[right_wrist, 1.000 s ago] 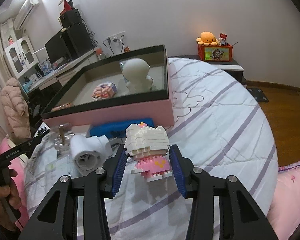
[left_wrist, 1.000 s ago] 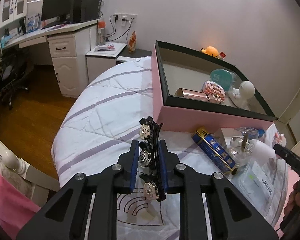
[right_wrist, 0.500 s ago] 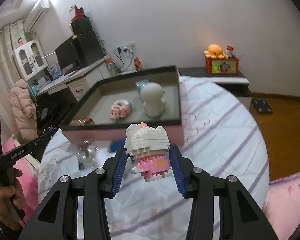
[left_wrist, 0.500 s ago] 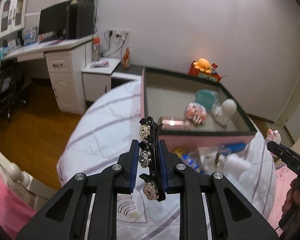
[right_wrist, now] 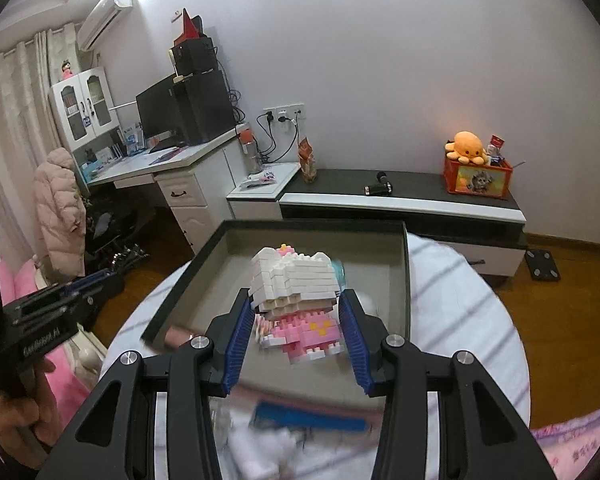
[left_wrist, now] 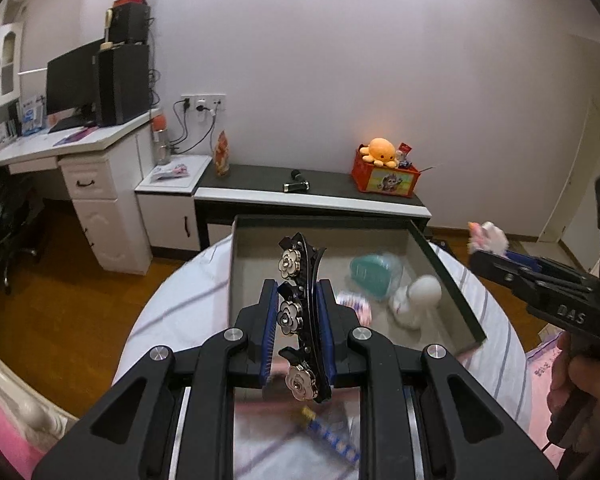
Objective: Organize rigid objects
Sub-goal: 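Carry the hair clip and block cat over the box and open both grippers, then withdraw both tools from the box back over the table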
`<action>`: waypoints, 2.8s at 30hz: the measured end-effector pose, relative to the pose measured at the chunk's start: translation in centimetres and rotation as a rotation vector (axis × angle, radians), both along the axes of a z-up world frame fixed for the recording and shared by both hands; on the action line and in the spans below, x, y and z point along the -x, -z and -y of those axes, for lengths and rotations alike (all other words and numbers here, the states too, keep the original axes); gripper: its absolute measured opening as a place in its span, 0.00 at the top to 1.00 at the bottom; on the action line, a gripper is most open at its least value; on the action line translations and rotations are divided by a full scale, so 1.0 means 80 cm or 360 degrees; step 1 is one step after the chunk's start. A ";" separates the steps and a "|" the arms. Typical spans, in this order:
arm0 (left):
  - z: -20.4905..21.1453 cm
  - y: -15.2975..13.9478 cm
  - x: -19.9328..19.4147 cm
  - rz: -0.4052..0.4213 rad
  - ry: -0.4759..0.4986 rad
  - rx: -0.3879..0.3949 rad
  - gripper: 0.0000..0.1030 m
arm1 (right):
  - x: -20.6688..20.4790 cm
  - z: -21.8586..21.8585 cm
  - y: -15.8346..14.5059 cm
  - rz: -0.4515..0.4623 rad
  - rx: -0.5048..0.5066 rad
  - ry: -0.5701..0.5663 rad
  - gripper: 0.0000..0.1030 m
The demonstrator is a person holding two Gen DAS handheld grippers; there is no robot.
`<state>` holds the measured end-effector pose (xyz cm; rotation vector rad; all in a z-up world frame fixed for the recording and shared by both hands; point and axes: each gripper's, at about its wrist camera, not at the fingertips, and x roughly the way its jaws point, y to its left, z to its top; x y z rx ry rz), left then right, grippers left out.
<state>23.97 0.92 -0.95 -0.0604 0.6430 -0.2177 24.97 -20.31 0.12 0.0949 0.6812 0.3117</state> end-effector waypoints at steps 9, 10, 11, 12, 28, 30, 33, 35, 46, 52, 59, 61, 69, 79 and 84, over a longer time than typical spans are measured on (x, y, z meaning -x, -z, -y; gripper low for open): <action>0.031 0.035 -0.125 -0.0198 0.0034 -0.0036 0.81 | -0.117 0.003 0.032 -0.0208 0.0006 0.0019 0.57; 0.034 0.045 -0.134 -0.0235 0.0040 -0.0036 0.81 | -0.131 0.005 0.041 -0.0247 0.0008 0.0032 0.57; 0.038 0.053 -0.144 -0.0271 0.0045 -0.0037 0.81 | -0.145 0.007 0.051 -0.0292 0.0005 0.0042 0.57; 0.042 0.061 -0.156 -0.0313 0.0047 -0.0043 0.81 | -0.152 0.009 0.058 -0.0321 -0.0005 0.0045 0.57; 0.047 0.086 -0.151 -0.0380 -0.0066 -0.0141 0.08 | -0.169 0.030 0.100 -0.0485 -0.0082 0.0106 0.19; 0.041 0.079 -0.137 -0.0347 -0.0064 -0.0118 0.05 | -0.162 0.026 0.094 -0.0469 -0.0058 0.0119 0.11; 0.034 0.068 -0.114 -0.0279 -0.0088 -0.0121 0.02 | -0.143 0.027 0.082 -0.0405 -0.0073 0.0136 0.00; 0.028 0.062 -0.099 -0.0247 -0.0099 -0.0113 0.01 | -0.122 0.023 0.073 -0.0359 -0.0056 0.0139 0.00; 0.016 0.026 0.002 -0.0073 -0.0197 -0.0199 0.00 | -0.017 0.009 0.037 -0.0174 -0.0073 0.0137 0.00; 0.014 0.016 0.055 -0.0016 -0.0235 -0.0226 0.00 | 0.042 0.006 0.031 -0.0102 -0.0081 0.0141 0.00; 0.005 0.021 0.115 0.0011 -0.0291 -0.0212 0.00 | 0.107 0.012 0.043 -0.0057 -0.0098 0.0173 0.00; 0.004 0.027 0.130 0.0011 -0.0322 -0.0209 0.00 | 0.123 0.014 0.046 -0.0047 -0.0105 0.0182 0.00; -0.005 0.060 0.175 -0.0051 -0.0364 -0.0149 0.00 | 0.177 0.012 0.064 -0.0042 -0.0113 0.0197 0.00; -0.004 0.074 0.201 -0.0044 -0.0363 -0.0193 0.00 | 0.203 0.012 0.083 -0.0075 -0.0086 0.0201 0.00; -0.013 0.078 0.197 -0.0066 -0.0381 -0.0164 0.00 | 0.203 0.018 0.089 -0.0093 -0.0095 0.0213 0.00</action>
